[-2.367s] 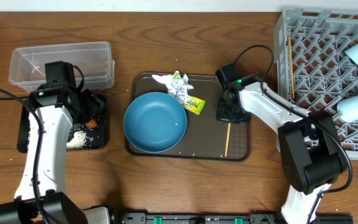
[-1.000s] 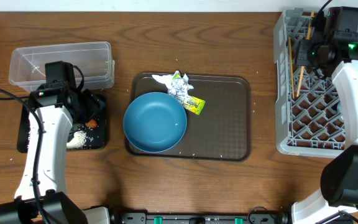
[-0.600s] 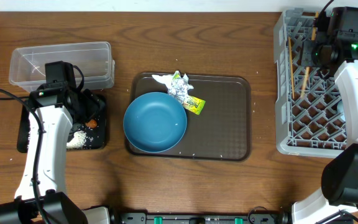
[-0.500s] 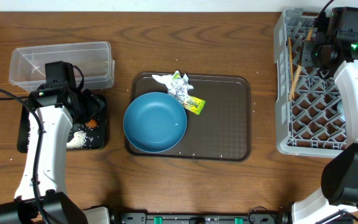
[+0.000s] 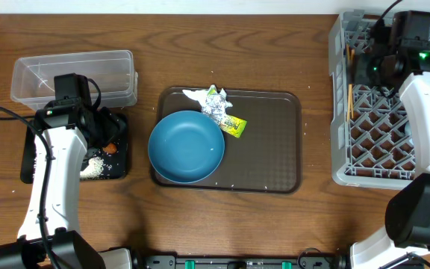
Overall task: Sort waste into correct bins and load items into the dishwasher rack
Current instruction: 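Move the right gripper over the rim of the teal-blue plate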
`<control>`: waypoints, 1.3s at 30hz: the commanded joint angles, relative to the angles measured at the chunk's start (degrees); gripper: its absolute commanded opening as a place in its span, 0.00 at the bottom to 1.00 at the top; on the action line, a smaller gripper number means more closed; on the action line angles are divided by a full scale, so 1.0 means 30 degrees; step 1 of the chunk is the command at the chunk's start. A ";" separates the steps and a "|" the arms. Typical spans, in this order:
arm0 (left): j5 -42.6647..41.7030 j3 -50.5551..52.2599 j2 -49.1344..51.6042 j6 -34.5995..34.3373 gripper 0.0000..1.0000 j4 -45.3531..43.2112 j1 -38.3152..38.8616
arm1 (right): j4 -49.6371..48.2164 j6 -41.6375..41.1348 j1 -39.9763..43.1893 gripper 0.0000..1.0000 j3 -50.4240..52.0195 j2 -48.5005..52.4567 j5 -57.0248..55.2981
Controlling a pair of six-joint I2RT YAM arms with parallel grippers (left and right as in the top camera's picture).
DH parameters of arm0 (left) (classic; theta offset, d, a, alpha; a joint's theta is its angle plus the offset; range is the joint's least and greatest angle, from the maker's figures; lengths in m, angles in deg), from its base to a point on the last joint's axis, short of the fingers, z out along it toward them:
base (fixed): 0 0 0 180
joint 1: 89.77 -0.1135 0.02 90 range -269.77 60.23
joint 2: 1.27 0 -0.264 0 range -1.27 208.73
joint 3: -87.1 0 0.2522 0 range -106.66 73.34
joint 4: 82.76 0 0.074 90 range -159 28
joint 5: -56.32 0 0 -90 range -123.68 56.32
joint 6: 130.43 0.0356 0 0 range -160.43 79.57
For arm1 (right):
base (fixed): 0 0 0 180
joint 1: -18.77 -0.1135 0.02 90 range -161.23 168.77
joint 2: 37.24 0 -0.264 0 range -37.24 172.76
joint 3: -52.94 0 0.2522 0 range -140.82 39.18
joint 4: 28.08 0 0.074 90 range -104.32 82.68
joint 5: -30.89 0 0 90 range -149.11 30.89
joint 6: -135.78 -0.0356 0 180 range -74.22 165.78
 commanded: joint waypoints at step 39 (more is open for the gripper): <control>0.0437 -0.0160 -0.0262 -0.0153 0.98 0.0124 -0.0080 | -0.0095 -0.4918 -0.9668 0.82 -0.0131 0.1938 0.1770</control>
